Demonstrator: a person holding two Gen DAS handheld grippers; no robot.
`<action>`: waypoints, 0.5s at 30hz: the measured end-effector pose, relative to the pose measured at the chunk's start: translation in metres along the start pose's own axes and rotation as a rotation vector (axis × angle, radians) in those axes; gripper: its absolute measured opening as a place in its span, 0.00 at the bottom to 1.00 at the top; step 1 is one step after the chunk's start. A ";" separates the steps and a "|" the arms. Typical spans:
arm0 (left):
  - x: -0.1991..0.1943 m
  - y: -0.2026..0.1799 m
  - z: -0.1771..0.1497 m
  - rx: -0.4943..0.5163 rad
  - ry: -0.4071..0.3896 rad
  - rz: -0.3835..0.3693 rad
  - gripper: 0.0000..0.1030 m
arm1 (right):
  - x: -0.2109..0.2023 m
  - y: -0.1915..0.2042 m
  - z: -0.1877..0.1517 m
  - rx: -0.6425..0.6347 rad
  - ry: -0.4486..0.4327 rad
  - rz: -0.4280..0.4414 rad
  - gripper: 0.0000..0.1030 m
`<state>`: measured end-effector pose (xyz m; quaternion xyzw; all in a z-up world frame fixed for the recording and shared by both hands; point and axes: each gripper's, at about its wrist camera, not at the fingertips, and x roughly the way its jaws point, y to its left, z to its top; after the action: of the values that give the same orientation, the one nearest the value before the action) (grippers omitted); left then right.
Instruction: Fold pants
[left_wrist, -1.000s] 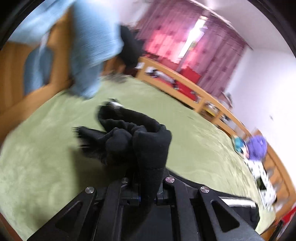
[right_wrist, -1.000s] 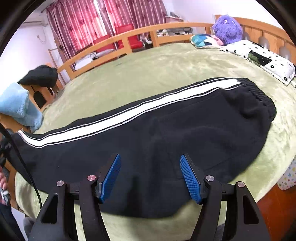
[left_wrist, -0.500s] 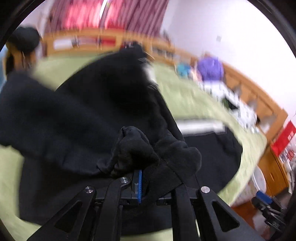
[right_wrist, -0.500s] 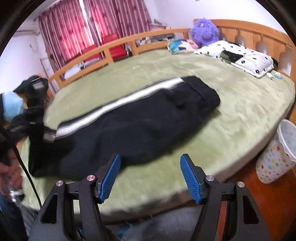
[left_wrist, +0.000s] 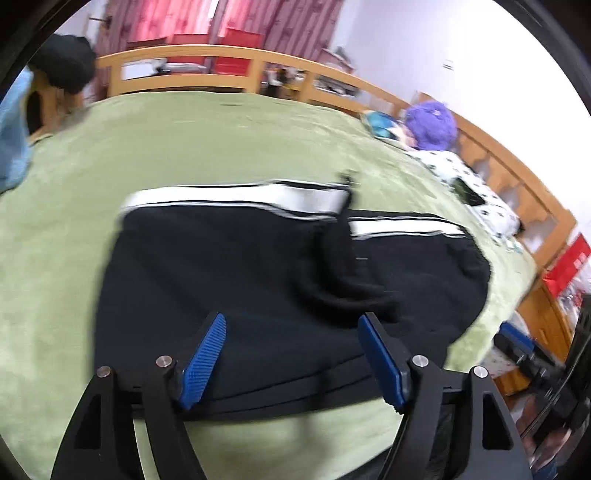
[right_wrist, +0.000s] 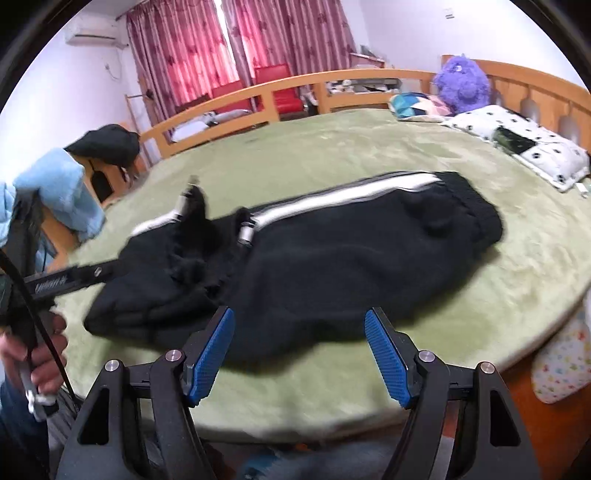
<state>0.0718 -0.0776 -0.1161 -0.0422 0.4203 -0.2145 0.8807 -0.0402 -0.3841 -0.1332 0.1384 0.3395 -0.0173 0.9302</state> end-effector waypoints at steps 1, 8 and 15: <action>-0.006 0.016 -0.002 -0.018 -0.007 0.033 0.70 | 0.007 0.007 0.003 0.007 -0.004 0.031 0.70; -0.018 0.092 -0.021 -0.130 0.007 0.127 0.70 | 0.064 0.067 0.019 -0.080 0.022 0.132 0.70; -0.015 0.121 -0.036 -0.200 0.029 0.085 0.70 | 0.129 0.102 0.019 -0.208 0.142 0.107 0.38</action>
<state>0.0778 0.0417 -0.1588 -0.1091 0.4536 -0.1346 0.8742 0.0841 -0.2830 -0.1764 0.0601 0.3964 0.0776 0.9128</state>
